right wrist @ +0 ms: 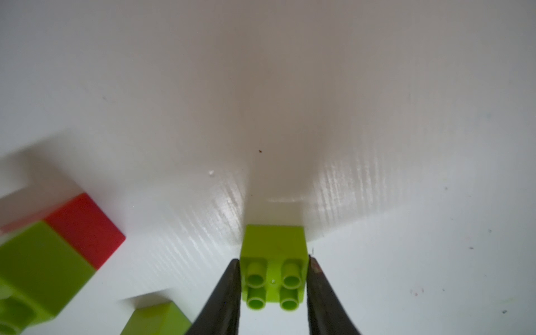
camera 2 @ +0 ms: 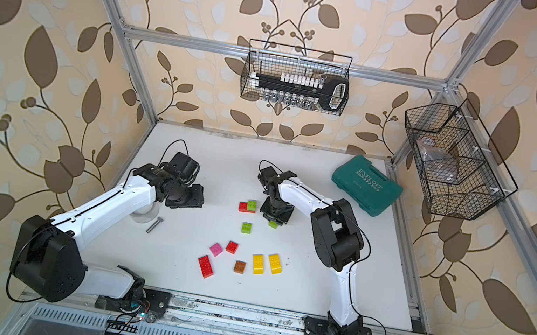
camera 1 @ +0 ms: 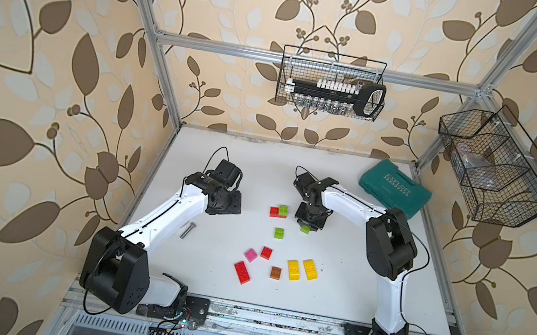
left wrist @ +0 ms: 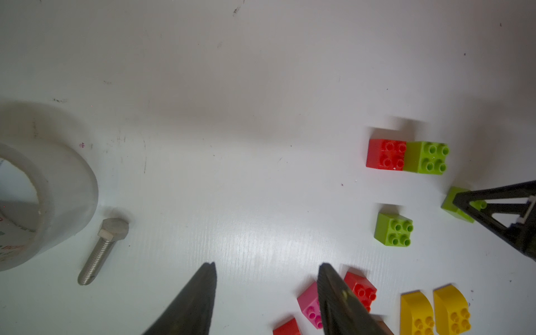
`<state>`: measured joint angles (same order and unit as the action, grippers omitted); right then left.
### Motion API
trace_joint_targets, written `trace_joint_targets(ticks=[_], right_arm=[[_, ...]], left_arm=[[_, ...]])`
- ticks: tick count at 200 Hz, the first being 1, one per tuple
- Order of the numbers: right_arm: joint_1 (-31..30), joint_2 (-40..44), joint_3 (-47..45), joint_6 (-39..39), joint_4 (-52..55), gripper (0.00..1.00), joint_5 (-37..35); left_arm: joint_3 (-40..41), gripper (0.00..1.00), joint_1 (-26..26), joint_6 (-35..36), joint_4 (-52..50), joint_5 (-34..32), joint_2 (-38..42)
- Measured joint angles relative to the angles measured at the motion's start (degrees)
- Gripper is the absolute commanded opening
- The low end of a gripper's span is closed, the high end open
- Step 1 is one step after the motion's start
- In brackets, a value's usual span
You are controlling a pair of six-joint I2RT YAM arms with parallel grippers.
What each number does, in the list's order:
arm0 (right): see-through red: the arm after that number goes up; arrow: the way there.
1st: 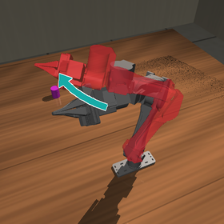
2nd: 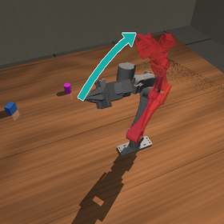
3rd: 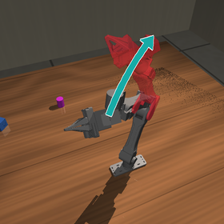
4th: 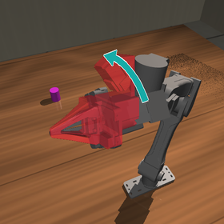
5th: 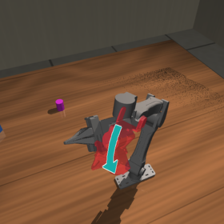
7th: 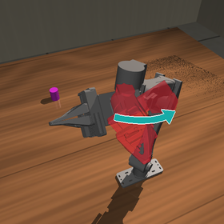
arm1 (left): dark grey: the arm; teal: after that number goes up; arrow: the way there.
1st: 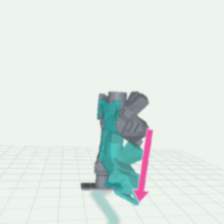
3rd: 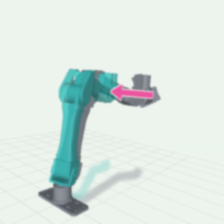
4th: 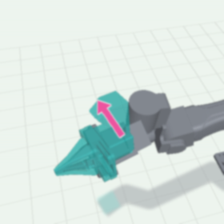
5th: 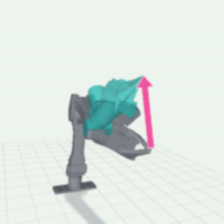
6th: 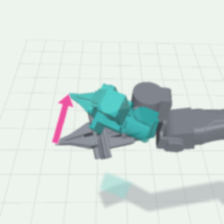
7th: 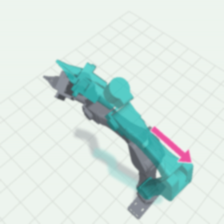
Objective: Assemble the letter s with lego
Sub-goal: Pick up the lego brick from the center of the board, then assemble the lego brick with the lego brick.
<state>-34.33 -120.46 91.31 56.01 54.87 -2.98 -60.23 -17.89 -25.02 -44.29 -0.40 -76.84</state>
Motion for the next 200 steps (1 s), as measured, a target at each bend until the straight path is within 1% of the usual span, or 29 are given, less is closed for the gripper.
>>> trace_joint_targets(ticks=[16, 42, 74, 89, 115, 145, 167, 200], right_arm=[[0.0, 0.0, 0.0, -0.1, -0.1, 0.26, 0.0], [0.0, 0.0, 0.0, -0.5, -0.2, 0.15, 0.0], [-1.1, 0.2, 1.3, -2.1, 1.9, 0.06, -1.0], [-2.9, 0.9, 2.9, -2.9, 3.9, 0.05, -1.6], [-7.8, 2.6, 7.4, -3.8, 7.0, 0.03, -1.9], [-12.4, 2.1, 12.2, -4.2, 9.4, 0.01, -1.7], [-13.8, -0.1, 16.4, -4.7, 11.0, 0.00, -1.7], [-14.0, -4.7, 20.7, -5.2, 12.0, 0.00, -1.5]], left_arm=[[0.0, 0.59, 0.0, 0.0, 0.0, 0.0, 0.0], [0.0, 0.59, 0.0, 0.0, 0.0, 0.0, 0.0], [0.0, 0.59, 0.4, 0.0, -0.2, 0.0, 0.4], [0.0, 0.59, 0.7, 0.2, -0.4, 0.0, 1.3], [0.0, 0.59, 2.0, 0.5, -0.5, 0.0, 3.3], [0.7, 0.60, 3.4, 0.5, -0.4, -0.1, 4.2], [1.3, 0.60, 3.7, 0.5, -0.4, 0.0, 4.2], [1.4, 0.60, 4.1, 0.6, -0.4, 0.0, 4.2]])
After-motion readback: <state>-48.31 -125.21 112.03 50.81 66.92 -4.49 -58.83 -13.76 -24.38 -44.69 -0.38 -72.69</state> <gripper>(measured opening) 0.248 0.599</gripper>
